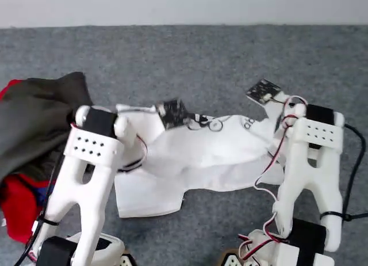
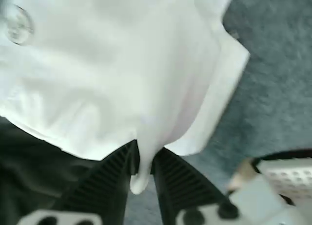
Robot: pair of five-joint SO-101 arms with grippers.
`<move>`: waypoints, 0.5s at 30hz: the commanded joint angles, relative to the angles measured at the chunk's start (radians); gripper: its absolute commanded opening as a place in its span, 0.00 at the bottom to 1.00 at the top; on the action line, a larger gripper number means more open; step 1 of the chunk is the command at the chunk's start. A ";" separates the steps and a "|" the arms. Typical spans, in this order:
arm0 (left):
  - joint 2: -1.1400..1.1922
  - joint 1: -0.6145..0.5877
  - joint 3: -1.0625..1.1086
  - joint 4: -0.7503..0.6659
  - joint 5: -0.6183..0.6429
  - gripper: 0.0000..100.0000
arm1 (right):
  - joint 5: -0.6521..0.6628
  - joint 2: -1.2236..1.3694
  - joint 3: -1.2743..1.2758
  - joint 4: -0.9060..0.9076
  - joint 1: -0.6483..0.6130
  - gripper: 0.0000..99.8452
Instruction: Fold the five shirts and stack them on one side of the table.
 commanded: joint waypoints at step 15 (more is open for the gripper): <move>0.011 0.014 0.265 -0.038 0.058 0.02 | 0.066 -0.039 0.123 -0.054 0.079 0.01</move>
